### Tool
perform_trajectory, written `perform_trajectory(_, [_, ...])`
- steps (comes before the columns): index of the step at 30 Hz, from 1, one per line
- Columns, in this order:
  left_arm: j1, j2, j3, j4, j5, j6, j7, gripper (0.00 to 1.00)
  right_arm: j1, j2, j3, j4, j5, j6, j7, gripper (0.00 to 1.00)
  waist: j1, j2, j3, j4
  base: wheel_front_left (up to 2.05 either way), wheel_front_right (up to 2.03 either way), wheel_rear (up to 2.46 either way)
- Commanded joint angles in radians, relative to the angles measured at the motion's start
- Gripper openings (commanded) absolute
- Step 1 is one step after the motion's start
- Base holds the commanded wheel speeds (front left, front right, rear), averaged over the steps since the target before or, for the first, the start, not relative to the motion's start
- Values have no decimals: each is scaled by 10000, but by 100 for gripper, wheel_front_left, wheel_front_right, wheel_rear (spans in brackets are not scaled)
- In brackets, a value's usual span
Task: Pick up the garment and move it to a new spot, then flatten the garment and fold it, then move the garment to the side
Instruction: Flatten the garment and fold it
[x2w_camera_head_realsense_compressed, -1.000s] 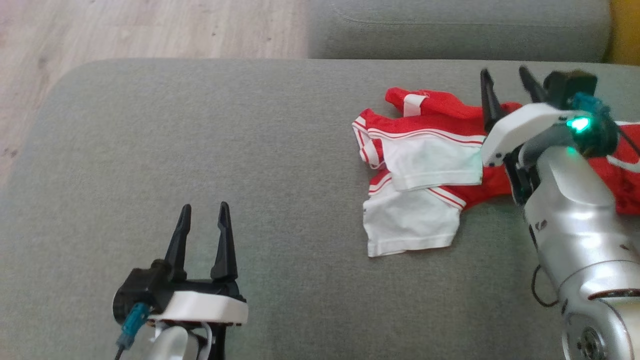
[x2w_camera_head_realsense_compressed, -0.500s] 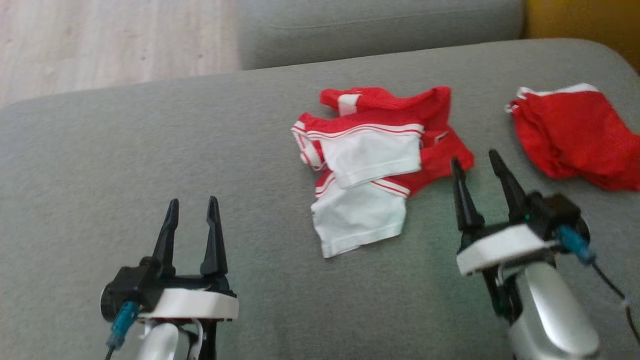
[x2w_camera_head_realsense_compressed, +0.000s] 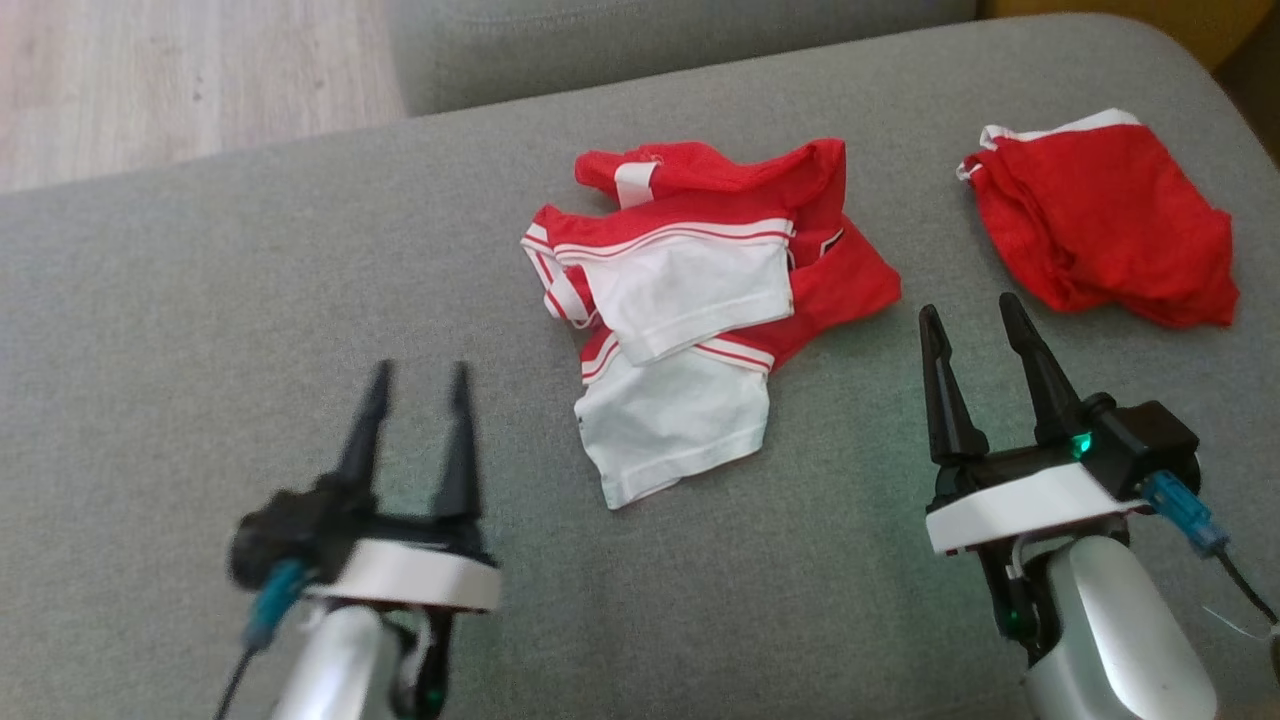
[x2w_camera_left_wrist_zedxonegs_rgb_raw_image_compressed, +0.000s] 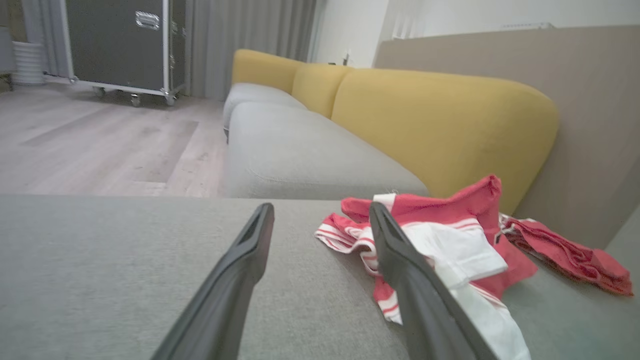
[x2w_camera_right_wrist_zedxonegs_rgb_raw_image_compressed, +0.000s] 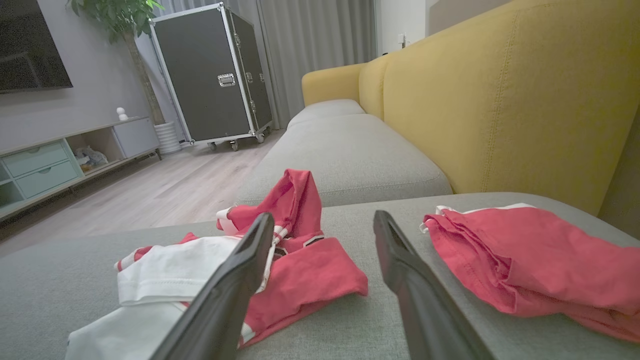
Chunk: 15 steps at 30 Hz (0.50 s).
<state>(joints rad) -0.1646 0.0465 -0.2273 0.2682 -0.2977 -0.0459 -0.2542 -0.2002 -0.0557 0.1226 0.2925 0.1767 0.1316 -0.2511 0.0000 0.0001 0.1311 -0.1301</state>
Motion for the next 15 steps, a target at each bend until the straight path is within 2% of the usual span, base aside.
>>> perform_trajectory(1, [-610,37,-75,27,86,-152,-63,100,-355,54,182,-390,68,-9,-106,100,0,-1,144,-40,0,0,0])
perform_trajectory(6, [-1399,37,-1310,1364,7,-418,1051,100,-455,54,239,-398,151,-9,-106,100,0,-1,419,-241,0,0,0])
perform_trajectory(11, [-1912,37,-2108,2114,-110,-548,1767,100,-560,54,279,-443,257,-9,-106,100,0,-1,656,-509,0,0,0])
perform_trajectory(13, [-2130,38,-2285,2400,-87,-483,1939,100,-598,54,260,-462,294,-9,-106,100,0,-1,760,-628,0,0,0])
perform_trajectory(15, [-2379,84,-2382,2665,202,-237,1896,100,-622,54,254,-476,327,-9,-106,100,0,-1,855,-739,0,0,0])
